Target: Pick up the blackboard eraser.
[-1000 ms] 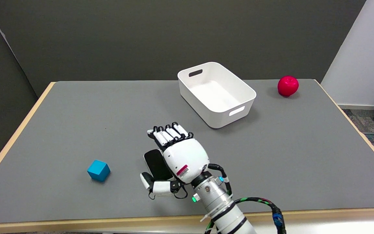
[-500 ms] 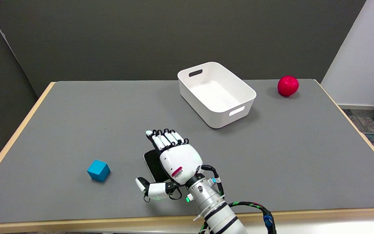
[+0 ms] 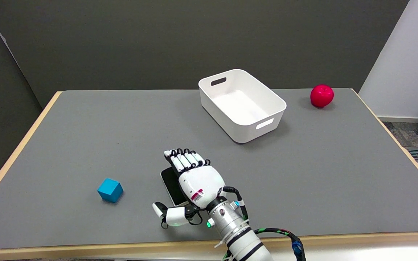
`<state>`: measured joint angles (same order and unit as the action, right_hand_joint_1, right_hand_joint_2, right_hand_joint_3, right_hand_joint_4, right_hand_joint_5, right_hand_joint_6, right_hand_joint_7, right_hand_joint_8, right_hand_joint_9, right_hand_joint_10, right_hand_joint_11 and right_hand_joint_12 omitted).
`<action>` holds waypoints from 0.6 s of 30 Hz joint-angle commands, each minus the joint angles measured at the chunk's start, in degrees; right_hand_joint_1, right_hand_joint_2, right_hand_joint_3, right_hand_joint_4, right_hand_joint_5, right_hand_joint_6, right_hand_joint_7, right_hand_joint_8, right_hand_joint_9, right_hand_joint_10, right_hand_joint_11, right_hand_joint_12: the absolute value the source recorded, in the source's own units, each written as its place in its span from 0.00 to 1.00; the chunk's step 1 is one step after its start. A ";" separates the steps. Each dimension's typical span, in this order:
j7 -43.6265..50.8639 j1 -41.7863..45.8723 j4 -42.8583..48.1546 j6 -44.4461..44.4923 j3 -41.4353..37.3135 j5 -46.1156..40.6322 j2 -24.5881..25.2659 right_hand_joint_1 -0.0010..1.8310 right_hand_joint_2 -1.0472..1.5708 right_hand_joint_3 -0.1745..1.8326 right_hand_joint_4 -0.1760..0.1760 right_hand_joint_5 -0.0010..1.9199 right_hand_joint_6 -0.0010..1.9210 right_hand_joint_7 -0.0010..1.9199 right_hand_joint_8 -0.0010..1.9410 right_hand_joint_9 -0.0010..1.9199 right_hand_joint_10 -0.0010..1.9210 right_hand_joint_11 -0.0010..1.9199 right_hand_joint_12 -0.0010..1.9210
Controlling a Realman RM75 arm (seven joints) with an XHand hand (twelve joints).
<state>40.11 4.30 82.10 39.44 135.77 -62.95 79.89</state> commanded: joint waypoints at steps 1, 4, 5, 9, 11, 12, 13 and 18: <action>0.42 -1.80 -3.03 -0.68 -1.07 -2.26 0.42 0.25 0.63 0.50 0.20 0.04 0.16 0.04 0.18 0.02 0.43 0.06 0.74; 0.42 -2.84 -4.12 -1.42 -1.07 -2.42 0.58 0.26 0.63 0.50 0.20 0.04 0.15 0.04 0.18 0.03 0.44 0.07 0.75; 0.42 -3.35 -4.57 -1.76 -1.07 -2.79 0.70 0.26 0.63 0.50 0.19 0.04 0.15 0.04 0.19 0.03 0.44 0.07 0.75; 0.42 -5.99 -6.67 -1.85 -0.56 -5.69 0.82 0.26 0.63 0.50 0.19 0.04 0.15 0.05 0.20 0.04 0.44 0.07 0.75; 0.42 -6.90 -7.38 -1.96 -0.46 -6.64 0.82 0.26 0.63 0.50 0.19 0.04 0.15 0.05 0.20 0.04 0.45 0.07 0.75; 0.42 -7.41 -7.89 -2.01 -0.44 -7.09 0.82 0.26 0.63 0.50 0.19 0.04 0.15 0.05 0.20 0.04 0.45 0.07 0.75; 0.42 -7.61 -8.22 -2.01 -0.44 -7.34 0.82 0.26 0.63 0.50 0.19 0.04 0.15 0.05 0.20 0.04 0.45 0.07 0.75; 0.42 -8.03 -9.34 -1.95 -0.59 -8.84 0.82 0.27 0.63 0.50 0.18 0.04 0.16 0.05 0.20 0.04 0.45 0.07 0.75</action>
<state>40.44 0.33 77.44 38.17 135.14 -66.89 80.45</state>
